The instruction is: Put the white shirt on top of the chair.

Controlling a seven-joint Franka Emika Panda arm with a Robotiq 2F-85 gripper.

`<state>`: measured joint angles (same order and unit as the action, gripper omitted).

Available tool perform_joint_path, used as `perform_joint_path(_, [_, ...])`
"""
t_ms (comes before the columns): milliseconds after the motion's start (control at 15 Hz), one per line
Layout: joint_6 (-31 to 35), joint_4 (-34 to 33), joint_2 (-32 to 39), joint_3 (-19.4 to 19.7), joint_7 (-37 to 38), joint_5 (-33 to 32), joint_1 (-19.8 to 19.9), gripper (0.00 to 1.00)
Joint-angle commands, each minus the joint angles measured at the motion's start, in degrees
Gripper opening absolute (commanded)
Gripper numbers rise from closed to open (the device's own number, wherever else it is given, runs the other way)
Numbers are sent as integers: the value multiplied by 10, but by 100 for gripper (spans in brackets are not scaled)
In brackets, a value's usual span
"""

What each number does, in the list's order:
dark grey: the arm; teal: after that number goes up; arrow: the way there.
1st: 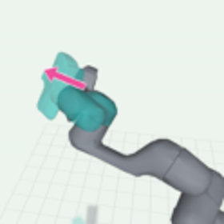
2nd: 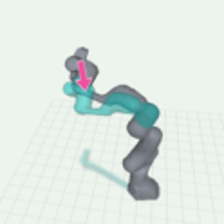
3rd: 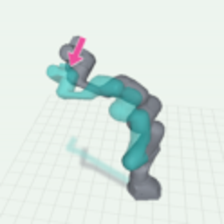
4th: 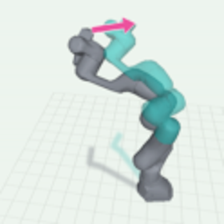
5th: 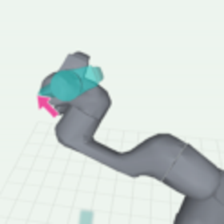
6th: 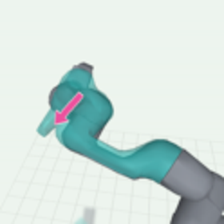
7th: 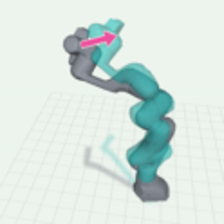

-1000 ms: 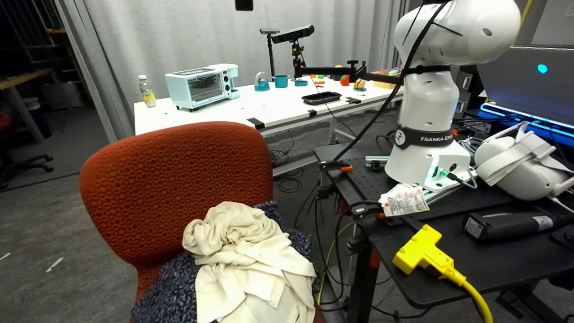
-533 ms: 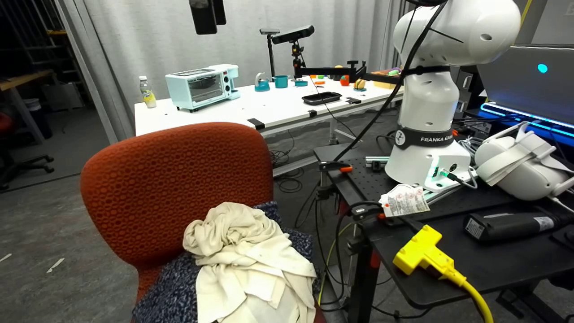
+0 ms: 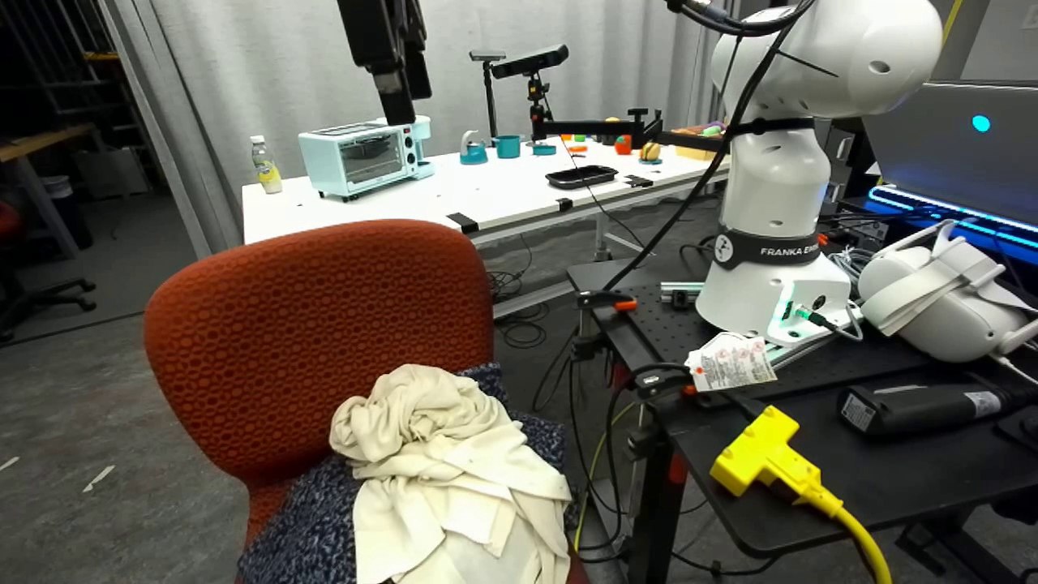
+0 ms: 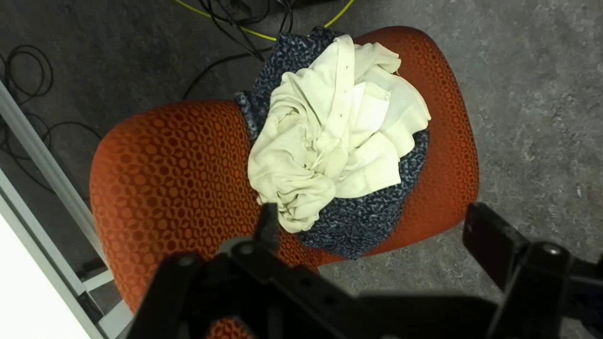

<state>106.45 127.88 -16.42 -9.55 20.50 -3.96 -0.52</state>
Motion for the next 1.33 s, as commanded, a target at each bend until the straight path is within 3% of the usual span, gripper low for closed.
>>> perform_joint_path(0, [30,36,11,29,-25,0,1,100])
perform_joint_path(267, [45,55,53,31,-18,6,-8,100])
perform_joint_path(733, [38,54,58,33,-17,0,-9,100])
perform_joint_path(1267, [292,79,173,54,-10,-25,1,100])
